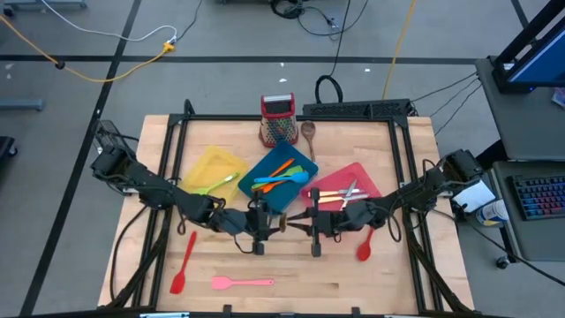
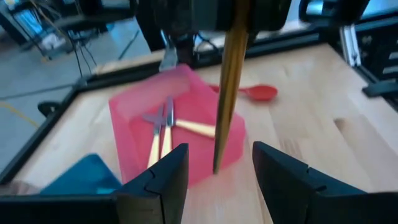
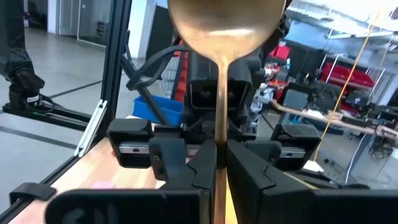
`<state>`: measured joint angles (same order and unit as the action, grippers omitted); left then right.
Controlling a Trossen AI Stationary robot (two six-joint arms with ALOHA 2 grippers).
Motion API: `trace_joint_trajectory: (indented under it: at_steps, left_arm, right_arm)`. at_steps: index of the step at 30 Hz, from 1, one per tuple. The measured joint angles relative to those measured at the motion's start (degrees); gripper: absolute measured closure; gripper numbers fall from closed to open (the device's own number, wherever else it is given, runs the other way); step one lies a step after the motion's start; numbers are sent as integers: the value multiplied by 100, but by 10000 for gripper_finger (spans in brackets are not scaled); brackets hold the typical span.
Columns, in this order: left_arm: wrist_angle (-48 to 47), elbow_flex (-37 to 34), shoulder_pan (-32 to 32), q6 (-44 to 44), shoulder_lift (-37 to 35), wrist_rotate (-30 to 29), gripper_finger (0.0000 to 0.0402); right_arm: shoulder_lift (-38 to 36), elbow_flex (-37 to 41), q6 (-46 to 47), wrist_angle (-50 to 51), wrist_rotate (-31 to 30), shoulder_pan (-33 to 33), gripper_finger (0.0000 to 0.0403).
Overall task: Pick & Place Kitchen Items
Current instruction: Put the gold serving spoon into the yellow bin
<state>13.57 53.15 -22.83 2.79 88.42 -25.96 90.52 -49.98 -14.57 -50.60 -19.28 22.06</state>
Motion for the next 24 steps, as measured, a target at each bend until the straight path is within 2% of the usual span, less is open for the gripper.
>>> trace_joint_trajectory:
  at_steps: [10, 16, 19, 24]
  left_arm:
    - [964, 0, 67, 613, 0, 36, 218]
    - [1053, 0, 251, 609, 0, 305, 223]
    - [1035, 0, 306, 581, 0, 348, 251]
    - [1024, 0, 304, 586, 0, 348, 327]
  right_arm:
    - [0, 0, -127, -193, 6, -60, 383]
    - [2, 0, -118, -191, 12, -145, 383]
    - [2, 0, -118, -191, 10, -149, 383]
    - [2, 2, -118, -187, 4, -146, 383]
